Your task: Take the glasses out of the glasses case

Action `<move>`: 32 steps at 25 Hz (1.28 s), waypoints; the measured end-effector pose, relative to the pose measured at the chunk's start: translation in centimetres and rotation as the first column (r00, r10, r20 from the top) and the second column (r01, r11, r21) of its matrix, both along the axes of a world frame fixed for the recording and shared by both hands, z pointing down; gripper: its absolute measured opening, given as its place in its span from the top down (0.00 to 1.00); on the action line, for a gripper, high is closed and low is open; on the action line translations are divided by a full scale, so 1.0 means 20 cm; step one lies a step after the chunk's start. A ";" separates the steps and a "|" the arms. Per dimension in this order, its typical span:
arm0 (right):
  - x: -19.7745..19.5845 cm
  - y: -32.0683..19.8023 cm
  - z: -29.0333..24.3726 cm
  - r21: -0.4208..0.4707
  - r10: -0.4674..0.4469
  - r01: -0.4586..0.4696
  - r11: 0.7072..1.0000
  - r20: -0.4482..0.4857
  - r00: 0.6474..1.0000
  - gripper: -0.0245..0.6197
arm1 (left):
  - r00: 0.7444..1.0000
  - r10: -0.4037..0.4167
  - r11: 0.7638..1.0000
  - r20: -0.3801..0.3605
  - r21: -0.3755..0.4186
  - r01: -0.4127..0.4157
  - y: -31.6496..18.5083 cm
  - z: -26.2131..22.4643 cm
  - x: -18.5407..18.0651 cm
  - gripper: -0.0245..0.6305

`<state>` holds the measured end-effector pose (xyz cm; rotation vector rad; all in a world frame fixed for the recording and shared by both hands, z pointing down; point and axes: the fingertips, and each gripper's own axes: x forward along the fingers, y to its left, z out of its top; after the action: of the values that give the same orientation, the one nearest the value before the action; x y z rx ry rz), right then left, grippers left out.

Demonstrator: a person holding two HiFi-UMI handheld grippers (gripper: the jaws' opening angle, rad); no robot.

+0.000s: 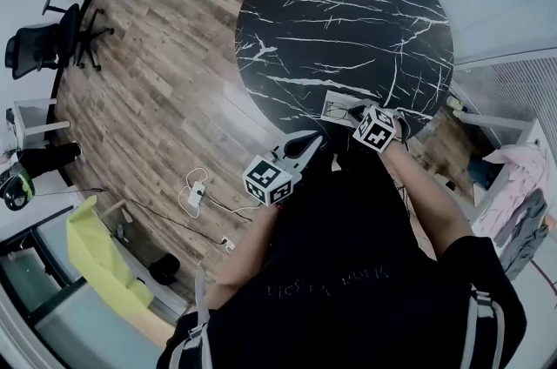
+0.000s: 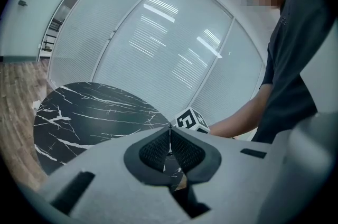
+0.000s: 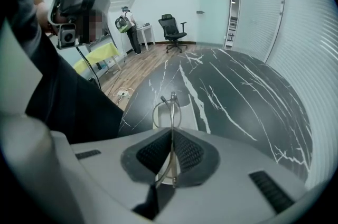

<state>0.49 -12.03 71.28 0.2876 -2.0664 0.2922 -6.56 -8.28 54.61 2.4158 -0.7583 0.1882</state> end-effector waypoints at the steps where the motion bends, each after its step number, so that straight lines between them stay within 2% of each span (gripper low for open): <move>1: 0.00 0.00 -0.01 0.002 0.009 -0.009 1.000 0.013 1.000 0.90 | 1.000 -0.003 1.000 0.001 0.000 0.003 0.00 0.00 -0.01 0.93; 8: 0.02 -0.02 -0.10 -0.029 0.116 -0.113 0.993 0.099 0.988 0.90 | 1.000 -0.020 1.000 -0.003 0.016 0.021 -0.02 -0.01 -0.03 0.93; 15: 0.10 0.01 -0.15 -0.037 0.171 -0.167 0.985 0.147 0.974 0.90 | 0.999 -0.030 0.999 -0.013 0.018 0.030 -0.01 -0.03 -0.02 0.93; 25: 0.17 0.02 -0.35 -0.070 0.272 -0.263 0.962 0.264 0.925 0.90 | 0.998 -0.047 0.998 -0.039 0.027 0.048 -0.04 -0.07 0.00 0.93; 32: 0.24 0.03 -0.45 -0.108 0.353 -0.336 0.935 0.333 0.874 0.90 | 0.997 -0.050 0.998 -0.060 0.026 0.051 -0.07 -0.09 0.03 0.93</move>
<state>5.34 -11.49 62.22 0.6177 -2.3467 0.6486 -6.03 -9.76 52.87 2.4139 -0.7987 0.0864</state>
